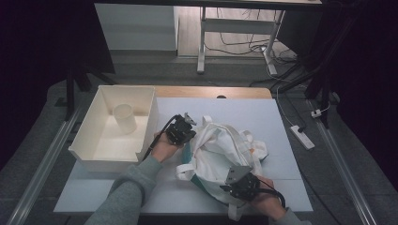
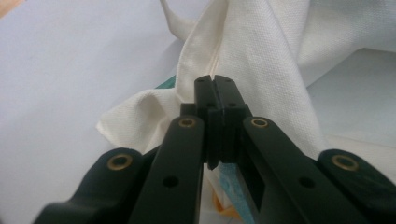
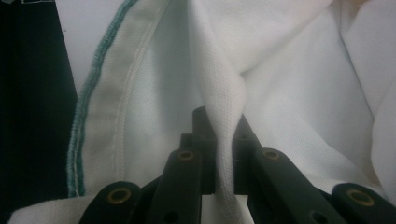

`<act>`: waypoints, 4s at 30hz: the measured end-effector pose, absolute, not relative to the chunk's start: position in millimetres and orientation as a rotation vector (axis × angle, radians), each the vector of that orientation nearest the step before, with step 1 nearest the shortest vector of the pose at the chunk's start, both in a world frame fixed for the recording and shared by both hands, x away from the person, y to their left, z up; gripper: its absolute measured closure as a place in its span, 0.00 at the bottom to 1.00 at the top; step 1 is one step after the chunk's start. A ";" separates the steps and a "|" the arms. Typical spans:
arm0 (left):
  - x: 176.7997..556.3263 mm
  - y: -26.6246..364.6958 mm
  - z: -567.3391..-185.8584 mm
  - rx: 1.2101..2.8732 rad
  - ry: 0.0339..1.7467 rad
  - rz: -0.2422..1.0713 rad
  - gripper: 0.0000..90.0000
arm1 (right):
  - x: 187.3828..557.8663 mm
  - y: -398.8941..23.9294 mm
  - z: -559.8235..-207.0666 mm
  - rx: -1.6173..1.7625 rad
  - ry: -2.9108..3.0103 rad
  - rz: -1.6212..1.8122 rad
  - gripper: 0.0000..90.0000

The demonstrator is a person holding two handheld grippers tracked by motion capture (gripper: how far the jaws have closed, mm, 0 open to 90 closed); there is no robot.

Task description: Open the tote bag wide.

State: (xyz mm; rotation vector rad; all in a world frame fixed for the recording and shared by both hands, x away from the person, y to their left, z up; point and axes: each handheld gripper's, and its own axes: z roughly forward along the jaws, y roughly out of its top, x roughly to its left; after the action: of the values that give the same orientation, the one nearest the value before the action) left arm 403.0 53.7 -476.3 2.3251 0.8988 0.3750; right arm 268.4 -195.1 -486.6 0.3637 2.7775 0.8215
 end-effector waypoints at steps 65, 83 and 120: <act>402.3 58.6 -467.2 2.227 0.884 0.296 0.96 | 260.8 -201.2 -458.8 0.426 2.697 1.162 0.66; 401.6 60.1 -468.4 2.235 0.870 0.282 0.96 | 325.4 -178.7 -446.2 0.642 2.580 0.895 0.48; 398.5 59.3 -470.1 2.262 0.862 0.309 0.96 | 359.0 -212.7 -447.9 0.776 2.413 1.058 0.99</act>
State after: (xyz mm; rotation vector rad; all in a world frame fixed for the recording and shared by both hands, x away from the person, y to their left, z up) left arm 398.5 59.3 -470.1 2.2617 0.8618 0.3090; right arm 359.0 -212.7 -447.9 0.7756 2.4135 1.0585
